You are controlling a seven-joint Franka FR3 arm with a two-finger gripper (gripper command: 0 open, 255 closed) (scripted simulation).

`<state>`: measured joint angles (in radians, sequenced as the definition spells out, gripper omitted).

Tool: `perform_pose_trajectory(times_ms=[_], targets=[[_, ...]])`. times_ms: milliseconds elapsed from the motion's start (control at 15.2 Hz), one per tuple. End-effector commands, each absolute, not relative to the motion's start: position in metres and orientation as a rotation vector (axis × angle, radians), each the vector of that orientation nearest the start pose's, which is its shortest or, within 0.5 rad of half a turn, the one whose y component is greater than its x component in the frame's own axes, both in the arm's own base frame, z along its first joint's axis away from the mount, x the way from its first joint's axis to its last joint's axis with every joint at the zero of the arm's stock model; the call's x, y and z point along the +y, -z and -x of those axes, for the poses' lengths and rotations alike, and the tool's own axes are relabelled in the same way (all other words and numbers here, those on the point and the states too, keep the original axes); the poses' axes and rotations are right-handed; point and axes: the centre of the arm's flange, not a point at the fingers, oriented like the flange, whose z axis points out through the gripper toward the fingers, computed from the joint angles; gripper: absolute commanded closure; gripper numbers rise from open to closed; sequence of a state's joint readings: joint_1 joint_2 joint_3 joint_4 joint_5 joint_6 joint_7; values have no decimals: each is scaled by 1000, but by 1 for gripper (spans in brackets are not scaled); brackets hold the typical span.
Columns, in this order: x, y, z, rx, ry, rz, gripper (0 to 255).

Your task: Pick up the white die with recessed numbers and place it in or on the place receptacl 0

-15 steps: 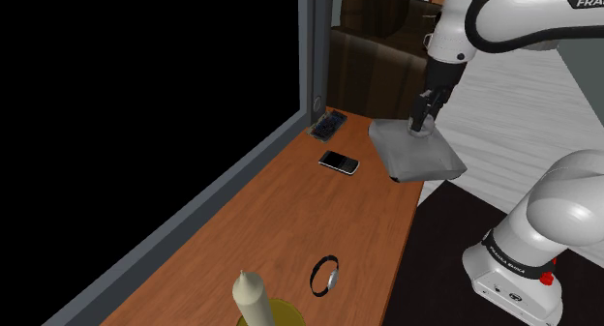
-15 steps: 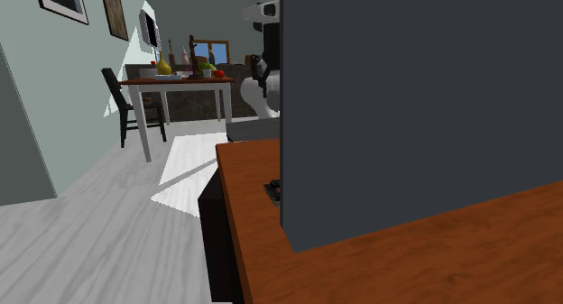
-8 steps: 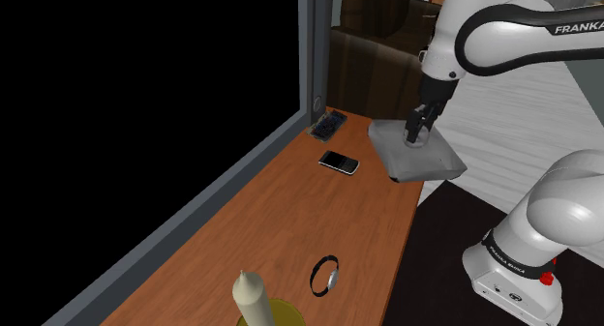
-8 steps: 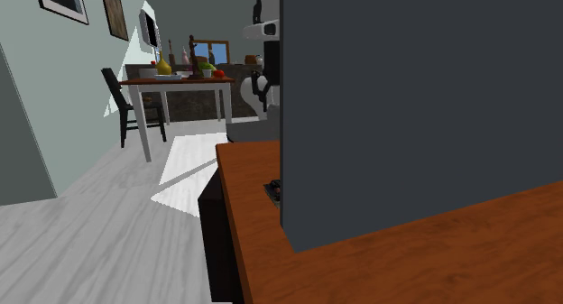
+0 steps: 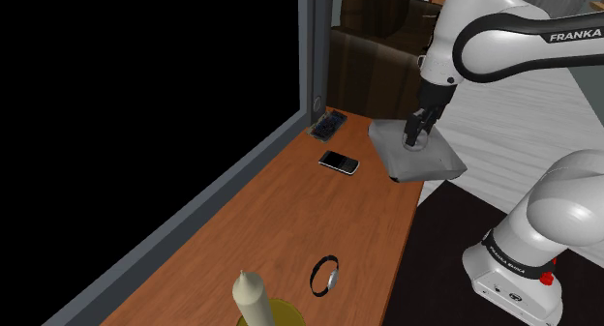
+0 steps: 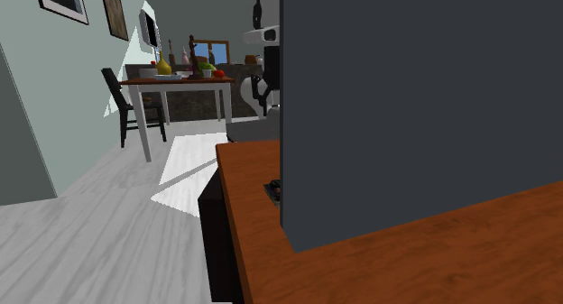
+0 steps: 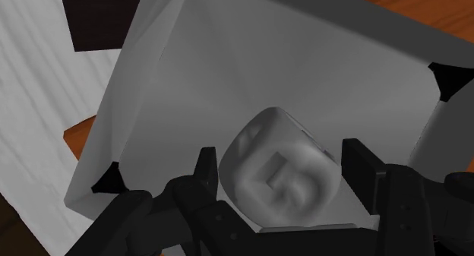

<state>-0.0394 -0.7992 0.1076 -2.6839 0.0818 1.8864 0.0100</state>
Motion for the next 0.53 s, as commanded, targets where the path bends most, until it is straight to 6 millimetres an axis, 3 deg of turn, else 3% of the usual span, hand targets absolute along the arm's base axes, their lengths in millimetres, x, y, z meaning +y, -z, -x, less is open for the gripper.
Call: perform_pose_trajectory(times_ms=[0,66,396,462], targets=[[27,-464,-310,0,0,3141,255],[27,-464,-310,0,0,3141,0],[27,-464,-310,0,0,3141,0],[27,-477,-310,0,0,3141,0]])
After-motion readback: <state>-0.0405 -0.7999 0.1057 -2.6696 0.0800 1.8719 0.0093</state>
